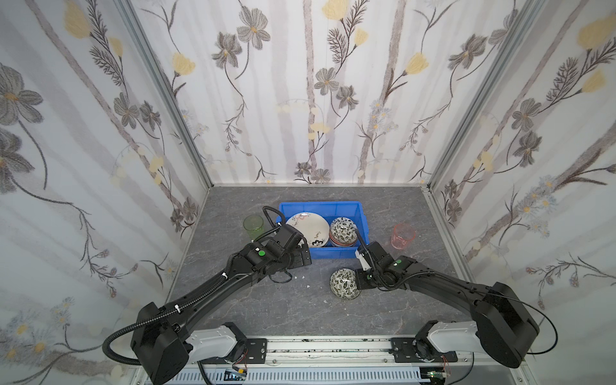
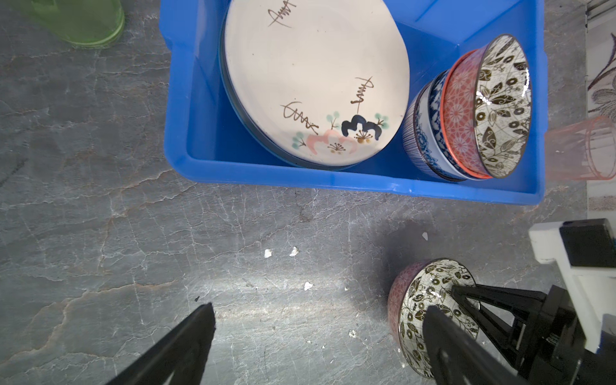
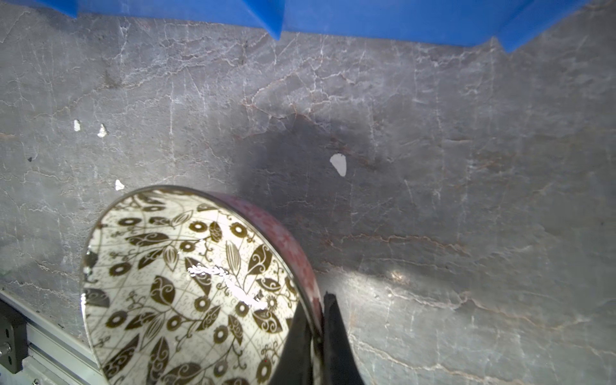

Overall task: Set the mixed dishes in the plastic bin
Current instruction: 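Grasp the leaf-patterned bowl rim with the left gripper beside the right gripper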

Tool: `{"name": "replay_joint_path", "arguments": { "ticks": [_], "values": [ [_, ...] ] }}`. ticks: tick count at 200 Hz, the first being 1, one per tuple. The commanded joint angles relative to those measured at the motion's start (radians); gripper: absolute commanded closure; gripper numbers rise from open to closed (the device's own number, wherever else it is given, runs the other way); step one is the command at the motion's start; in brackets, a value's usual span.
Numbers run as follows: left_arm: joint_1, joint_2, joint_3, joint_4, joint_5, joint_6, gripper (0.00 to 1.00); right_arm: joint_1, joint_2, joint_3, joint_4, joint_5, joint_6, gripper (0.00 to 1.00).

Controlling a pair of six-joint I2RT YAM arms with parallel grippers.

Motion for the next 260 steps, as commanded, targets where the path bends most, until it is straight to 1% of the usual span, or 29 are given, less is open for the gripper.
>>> {"name": "replay_joint_path", "arguments": {
  "ticks": [1, 16, 49, 54, 80, 139, 171, 194, 213, 248, 260],
  "values": [
    [-0.01, 0.01, -0.002, 0.027, 0.012, -0.051, 0.0, 0.006, 0.004, 0.03, 0.012, -0.013, -0.008, 1.0],
    [-0.021, 0.013, -0.009, 0.036, 0.02, -0.077, 0.0, 0.008, 0.001, 0.05, -0.004, -0.012, -0.008, 1.0],
    [-0.094, 0.022, -0.014, 0.061, 0.019, -0.126, 0.0, 0.019, -0.011, 0.123, -0.046, -0.001, -0.009, 1.0],
    [-0.101, 0.047, -0.015, 0.065, 0.019, -0.131, 0.0, 0.02, -0.013, 0.129, -0.052, 0.002, -0.008, 1.0],
    [-0.132, 0.072, -0.013, 0.092, 0.022, -0.145, 0.0, 0.026, -0.026, 0.154, -0.071, 0.011, -0.001, 1.0],
    [-0.17, 0.103, -0.003, 0.135, 0.047, -0.149, 0.08, 0.045, -0.041, 0.195, -0.116, 0.025, 0.006, 1.0],
    [-0.199, 0.145, 0.02, 0.157, 0.056, -0.151, 0.14, 0.048, -0.036, 0.219, -0.13, 0.033, 0.003, 1.0],
    [-0.213, 0.177, 0.041, 0.167, 0.065, -0.145, 0.21, 0.048, -0.033, 0.236, -0.14, 0.037, 0.001, 1.0],
    [-0.216, 0.199, 0.049, 0.172, 0.068, -0.14, 0.33, 0.049, -0.032, 0.251, -0.149, 0.044, -0.001, 1.0],
    [-0.219, 0.234, 0.068, 0.179, 0.076, -0.128, 0.58, 0.051, -0.031, 0.272, -0.17, 0.064, -0.003, 1.0],
    [-0.219, 0.243, 0.077, 0.179, 0.08, -0.123, 0.63, 0.053, -0.032, 0.274, -0.172, 0.069, 0.0, 1.0]
  ]
}}
